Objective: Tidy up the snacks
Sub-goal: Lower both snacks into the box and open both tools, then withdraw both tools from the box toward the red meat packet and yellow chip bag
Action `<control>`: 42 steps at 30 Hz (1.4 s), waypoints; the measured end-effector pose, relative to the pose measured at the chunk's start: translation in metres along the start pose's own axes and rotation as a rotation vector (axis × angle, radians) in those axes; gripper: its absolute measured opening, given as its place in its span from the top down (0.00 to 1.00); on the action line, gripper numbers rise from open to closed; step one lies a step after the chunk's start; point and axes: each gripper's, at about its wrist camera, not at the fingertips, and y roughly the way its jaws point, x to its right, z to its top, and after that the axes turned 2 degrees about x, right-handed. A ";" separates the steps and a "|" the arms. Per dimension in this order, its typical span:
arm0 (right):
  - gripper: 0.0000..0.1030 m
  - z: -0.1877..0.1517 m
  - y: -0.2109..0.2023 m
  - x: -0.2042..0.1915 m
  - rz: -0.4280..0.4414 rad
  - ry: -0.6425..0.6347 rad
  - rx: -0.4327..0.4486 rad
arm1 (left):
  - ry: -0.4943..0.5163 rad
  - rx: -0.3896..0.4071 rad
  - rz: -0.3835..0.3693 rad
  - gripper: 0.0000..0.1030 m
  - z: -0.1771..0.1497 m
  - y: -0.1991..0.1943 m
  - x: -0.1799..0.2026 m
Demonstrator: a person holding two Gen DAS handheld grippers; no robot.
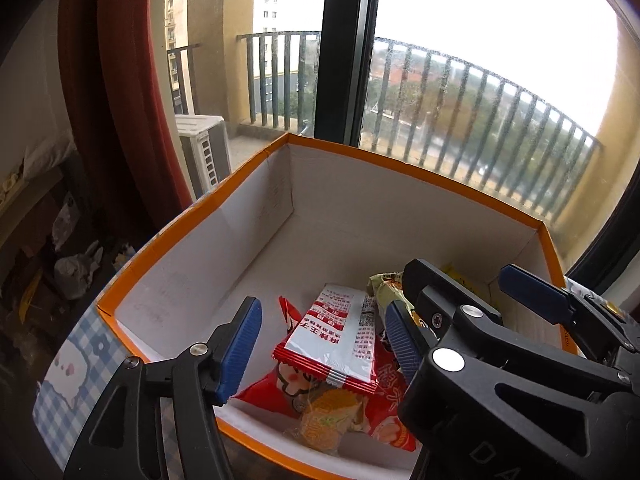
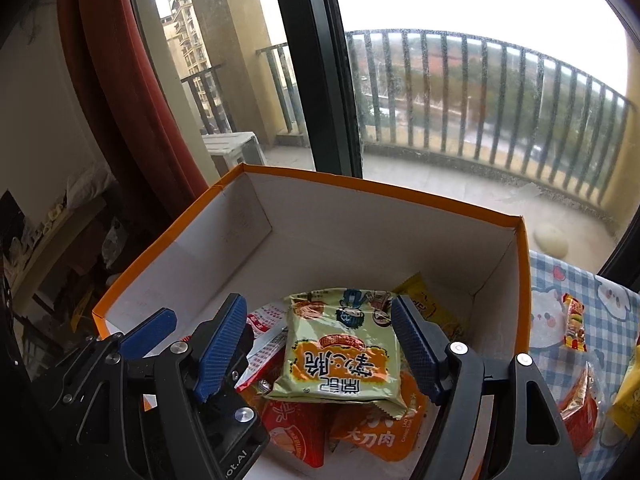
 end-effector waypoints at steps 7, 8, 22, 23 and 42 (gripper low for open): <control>0.16 -0.001 -0.001 -0.003 -0.010 -0.038 -0.015 | 0.010 0.007 -0.006 0.19 -0.004 -0.003 0.002; 0.15 -0.002 -0.003 -0.003 -0.010 -0.042 -0.012 | 0.013 0.013 -0.006 0.18 -0.005 -0.003 0.001; 0.04 -0.019 -0.048 0.008 -0.056 -0.068 0.048 | 0.082 0.101 -0.058 0.14 -0.016 -0.038 0.018; 0.04 -0.020 -0.053 0.010 -0.060 -0.068 0.054 | 0.085 0.108 -0.063 0.14 -0.017 -0.041 0.019; 0.00 -0.050 -0.136 0.041 -0.175 -0.016 0.177 | 0.148 0.214 -0.115 0.04 -0.047 -0.083 0.042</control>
